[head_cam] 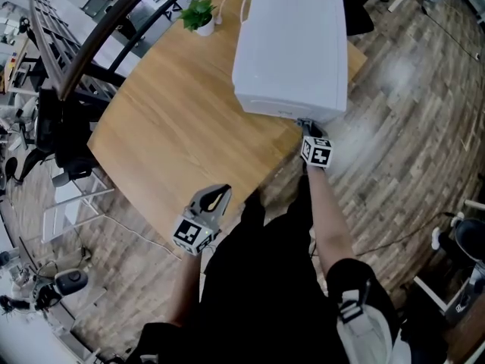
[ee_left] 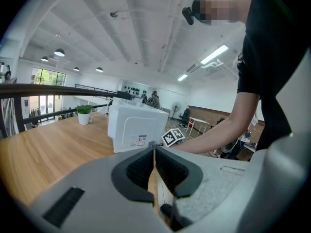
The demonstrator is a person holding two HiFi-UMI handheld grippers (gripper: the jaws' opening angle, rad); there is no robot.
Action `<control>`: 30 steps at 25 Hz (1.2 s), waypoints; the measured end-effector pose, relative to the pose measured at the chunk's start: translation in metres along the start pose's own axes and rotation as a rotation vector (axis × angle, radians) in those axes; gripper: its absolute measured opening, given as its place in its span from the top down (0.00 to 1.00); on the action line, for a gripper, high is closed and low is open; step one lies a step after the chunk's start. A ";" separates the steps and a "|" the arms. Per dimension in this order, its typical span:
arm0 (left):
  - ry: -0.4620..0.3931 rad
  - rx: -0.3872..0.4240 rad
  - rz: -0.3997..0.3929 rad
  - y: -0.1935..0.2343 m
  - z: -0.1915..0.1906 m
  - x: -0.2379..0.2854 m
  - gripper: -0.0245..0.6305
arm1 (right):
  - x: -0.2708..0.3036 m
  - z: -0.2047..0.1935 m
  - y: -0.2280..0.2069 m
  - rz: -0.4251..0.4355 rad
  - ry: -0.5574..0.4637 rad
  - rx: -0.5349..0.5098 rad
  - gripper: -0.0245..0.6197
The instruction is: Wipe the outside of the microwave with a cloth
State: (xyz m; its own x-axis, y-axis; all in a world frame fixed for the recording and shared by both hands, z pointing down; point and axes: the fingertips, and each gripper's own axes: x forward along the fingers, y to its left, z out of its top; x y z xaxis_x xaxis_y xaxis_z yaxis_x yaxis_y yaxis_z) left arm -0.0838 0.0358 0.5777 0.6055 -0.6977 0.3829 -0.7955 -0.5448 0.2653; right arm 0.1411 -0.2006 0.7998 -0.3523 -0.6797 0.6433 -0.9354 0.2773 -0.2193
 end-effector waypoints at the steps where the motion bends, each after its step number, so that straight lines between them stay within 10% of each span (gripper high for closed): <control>1: -0.001 0.000 0.003 0.002 -0.001 -0.001 0.95 | 0.002 -0.004 0.003 0.005 0.013 0.002 0.93; 30: -0.006 -0.048 0.075 0.035 -0.016 -0.047 0.95 | 0.056 0.001 0.131 0.147 0.013 -0.001 0.93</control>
State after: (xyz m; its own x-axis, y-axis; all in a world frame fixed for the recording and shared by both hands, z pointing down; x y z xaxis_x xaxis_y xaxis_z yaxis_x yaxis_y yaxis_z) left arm -0.1402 0.0571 0.5830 0.5439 -0.7390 0.3977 -0.8389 -0.4676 0.2784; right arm -0.0012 -0.2031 0.8062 -0.4849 -0.6231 0.6136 -0.8738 0.3736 -0.3112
